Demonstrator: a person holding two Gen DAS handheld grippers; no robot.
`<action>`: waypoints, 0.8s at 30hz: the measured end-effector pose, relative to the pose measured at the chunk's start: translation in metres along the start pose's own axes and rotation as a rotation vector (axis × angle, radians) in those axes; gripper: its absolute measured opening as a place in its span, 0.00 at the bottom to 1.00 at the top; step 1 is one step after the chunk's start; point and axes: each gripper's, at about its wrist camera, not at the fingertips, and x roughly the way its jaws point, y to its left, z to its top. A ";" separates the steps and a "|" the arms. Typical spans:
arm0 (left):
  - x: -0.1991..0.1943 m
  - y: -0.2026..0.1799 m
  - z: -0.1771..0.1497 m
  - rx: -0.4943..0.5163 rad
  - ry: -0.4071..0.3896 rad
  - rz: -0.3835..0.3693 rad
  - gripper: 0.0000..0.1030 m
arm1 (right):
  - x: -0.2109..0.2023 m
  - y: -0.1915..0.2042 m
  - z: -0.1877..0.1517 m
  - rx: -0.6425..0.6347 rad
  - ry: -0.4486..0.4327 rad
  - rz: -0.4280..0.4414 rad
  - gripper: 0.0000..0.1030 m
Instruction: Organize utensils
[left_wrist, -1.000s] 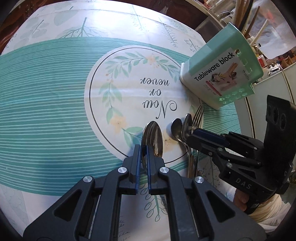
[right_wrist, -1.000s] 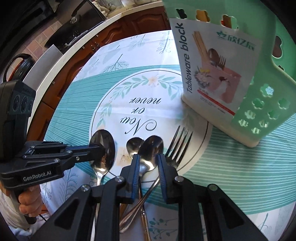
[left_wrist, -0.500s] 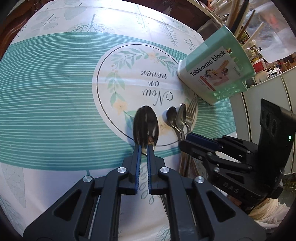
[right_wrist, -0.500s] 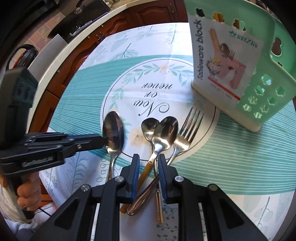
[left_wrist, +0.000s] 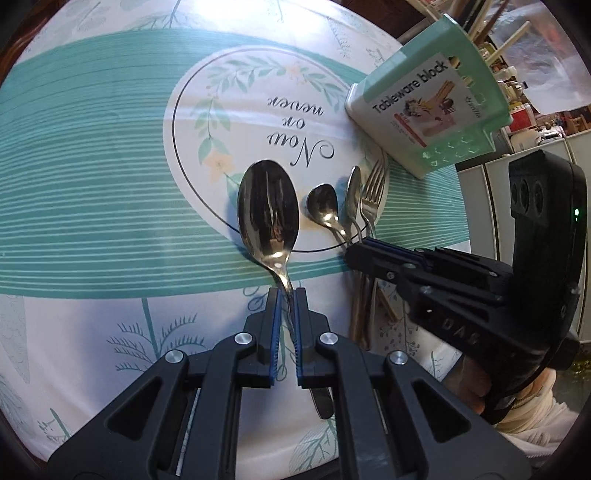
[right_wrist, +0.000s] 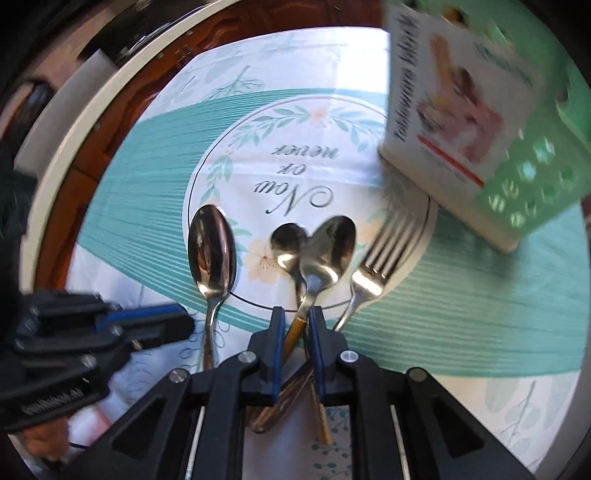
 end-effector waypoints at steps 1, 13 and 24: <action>0.001 0.000 0.001 -0.007 0.010 0.001 0.02 | 0.000 -0.004 0.000 0.023 0.012 0.023 0.09; 0.023 -0.023 0.020 -0.043 0.110 0.129 0.24 | 0.001 -0.037 -0.005 0.198 0.063 0.206 0.07; 0.034 -0.035 0.039 -0.123 0.155 0.264 0.22 | -0.012 -0.057 -0.016 0.270 -0.005 0.334 0.06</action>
